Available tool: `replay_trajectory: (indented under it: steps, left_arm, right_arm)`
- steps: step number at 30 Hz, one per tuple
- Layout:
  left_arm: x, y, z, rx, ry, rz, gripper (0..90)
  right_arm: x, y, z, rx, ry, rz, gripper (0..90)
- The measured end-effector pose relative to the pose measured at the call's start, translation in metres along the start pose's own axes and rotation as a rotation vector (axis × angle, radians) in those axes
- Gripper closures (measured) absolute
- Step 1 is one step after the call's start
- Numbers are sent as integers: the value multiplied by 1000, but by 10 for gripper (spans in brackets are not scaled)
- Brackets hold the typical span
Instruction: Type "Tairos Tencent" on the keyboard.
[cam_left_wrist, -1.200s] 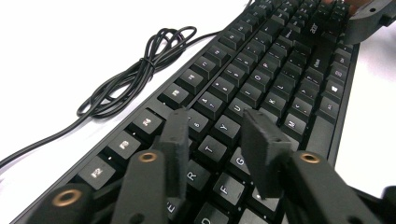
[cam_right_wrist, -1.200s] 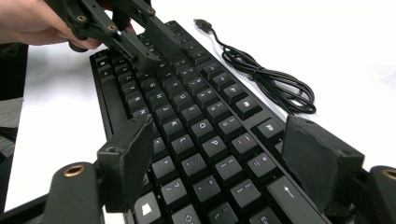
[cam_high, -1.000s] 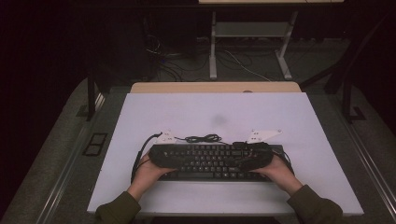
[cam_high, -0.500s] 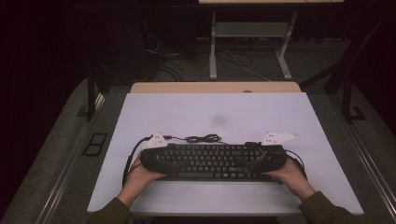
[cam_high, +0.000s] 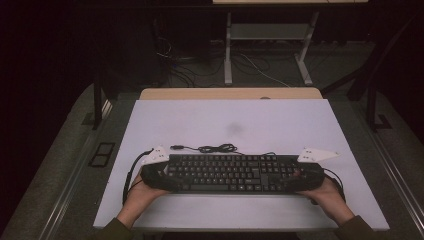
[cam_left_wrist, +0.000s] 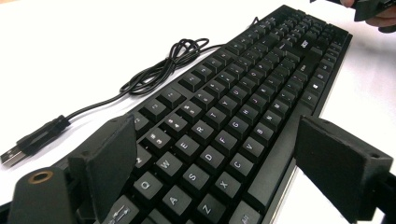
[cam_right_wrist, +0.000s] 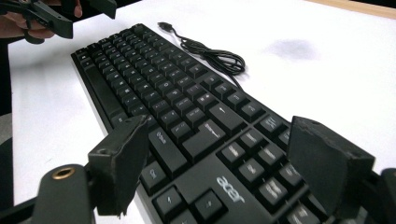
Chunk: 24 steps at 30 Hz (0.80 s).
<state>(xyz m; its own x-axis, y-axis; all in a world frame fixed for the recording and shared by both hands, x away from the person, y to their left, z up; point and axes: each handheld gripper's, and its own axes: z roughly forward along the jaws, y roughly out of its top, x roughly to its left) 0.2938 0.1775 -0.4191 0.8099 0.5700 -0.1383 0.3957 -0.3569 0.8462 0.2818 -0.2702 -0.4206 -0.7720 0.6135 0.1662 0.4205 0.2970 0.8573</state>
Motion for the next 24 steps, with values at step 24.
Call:
replay_trajectory:
  steps: [24]
  left_arm:
    - [3,-8,-12,3,11,6,130]
  right_arm:
    - [-13,-21,-26,-7,-50,30,202]
